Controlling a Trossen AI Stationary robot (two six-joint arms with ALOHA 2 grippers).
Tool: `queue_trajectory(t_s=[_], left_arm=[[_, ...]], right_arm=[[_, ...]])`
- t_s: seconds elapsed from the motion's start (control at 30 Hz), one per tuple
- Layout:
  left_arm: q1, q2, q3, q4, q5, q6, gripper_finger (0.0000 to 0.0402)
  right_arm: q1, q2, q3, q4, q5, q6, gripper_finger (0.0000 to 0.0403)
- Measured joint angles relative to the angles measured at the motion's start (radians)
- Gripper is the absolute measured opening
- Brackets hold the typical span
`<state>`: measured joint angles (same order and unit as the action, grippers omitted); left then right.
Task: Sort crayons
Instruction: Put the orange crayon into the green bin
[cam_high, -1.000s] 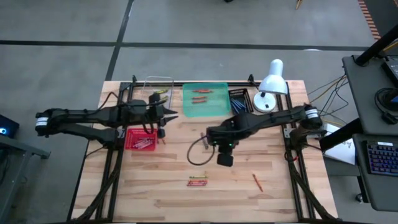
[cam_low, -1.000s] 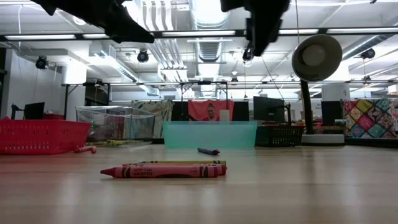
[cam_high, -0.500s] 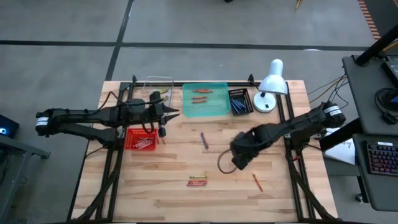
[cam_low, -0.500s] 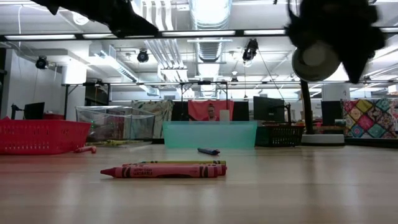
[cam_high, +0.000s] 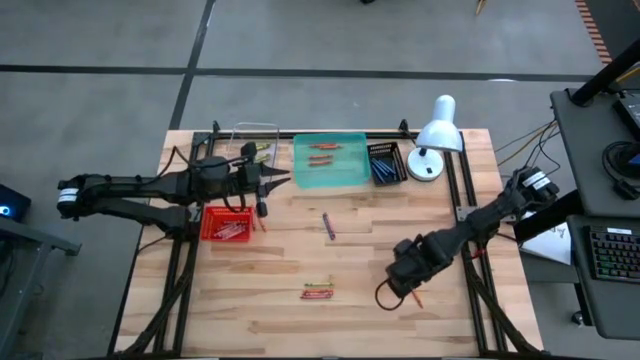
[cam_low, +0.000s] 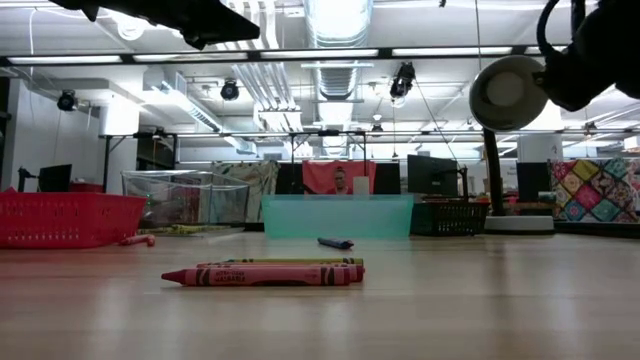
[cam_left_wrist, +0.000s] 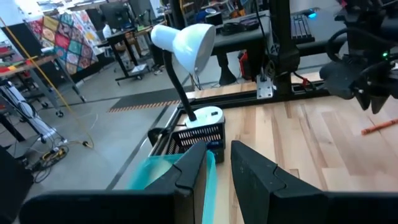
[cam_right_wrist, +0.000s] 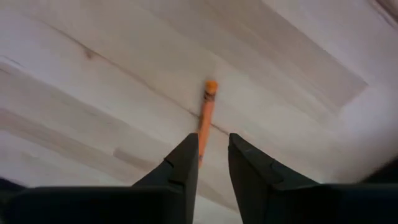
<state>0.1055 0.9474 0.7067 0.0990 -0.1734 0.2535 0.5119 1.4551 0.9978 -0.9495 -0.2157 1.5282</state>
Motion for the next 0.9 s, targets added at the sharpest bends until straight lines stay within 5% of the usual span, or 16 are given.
queue_trajectory(t_s=[0.43, 0.9], left_arm=[[0.0, 0.0, 0.0, -0.001, 0.0, 0.008, 0.0057], [0.0, 0.0, 0.0, -0.002, 0.0, 0.008, 0.0057]], right_arm=[[0.037, 0.088, -0.021, 0.088, 0.021, 0.077, 0.0136], [0.042, 0.234, -0.007, 0.123, -0.028, -0.012, 0.0105]])
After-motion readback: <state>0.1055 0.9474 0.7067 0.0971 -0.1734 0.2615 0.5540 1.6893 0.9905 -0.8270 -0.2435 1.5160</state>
